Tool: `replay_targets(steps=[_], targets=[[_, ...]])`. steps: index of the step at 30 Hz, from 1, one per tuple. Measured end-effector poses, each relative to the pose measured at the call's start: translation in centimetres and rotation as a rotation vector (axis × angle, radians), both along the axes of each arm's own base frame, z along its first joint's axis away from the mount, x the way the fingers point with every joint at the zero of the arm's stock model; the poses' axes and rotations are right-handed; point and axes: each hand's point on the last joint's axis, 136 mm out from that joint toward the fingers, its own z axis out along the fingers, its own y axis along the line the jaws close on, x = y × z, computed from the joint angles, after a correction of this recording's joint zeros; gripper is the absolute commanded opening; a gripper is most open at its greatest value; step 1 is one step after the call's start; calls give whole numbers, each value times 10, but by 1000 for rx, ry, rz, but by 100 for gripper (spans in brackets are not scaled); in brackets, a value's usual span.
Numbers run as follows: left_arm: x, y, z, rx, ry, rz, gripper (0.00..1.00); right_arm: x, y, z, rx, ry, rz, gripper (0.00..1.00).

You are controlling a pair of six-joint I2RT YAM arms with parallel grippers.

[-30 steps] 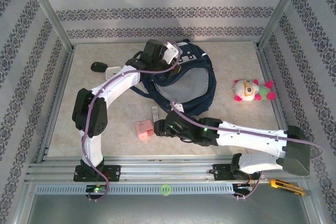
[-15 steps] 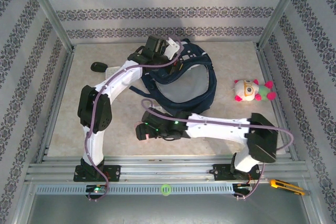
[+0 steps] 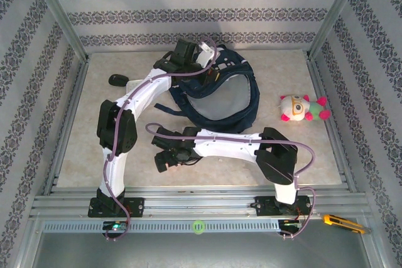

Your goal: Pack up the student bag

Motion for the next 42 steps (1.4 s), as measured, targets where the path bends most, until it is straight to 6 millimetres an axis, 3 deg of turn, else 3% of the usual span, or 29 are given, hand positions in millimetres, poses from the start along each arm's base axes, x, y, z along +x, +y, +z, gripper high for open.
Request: replay_targets(steps=[14,25,33,42], targets=[[11,15,9,-26,3,31,0,21,1,-12,-39,13,20,98],[12,15,10,-35,13,34,0,29,7,-34,-59,85,27,98],[11,15,11,-45,24,36,0,31,16,-34,-45,101,38,86],[11,15,11,-50,29,37,0,35,13,-32,-53,75,41,82]])
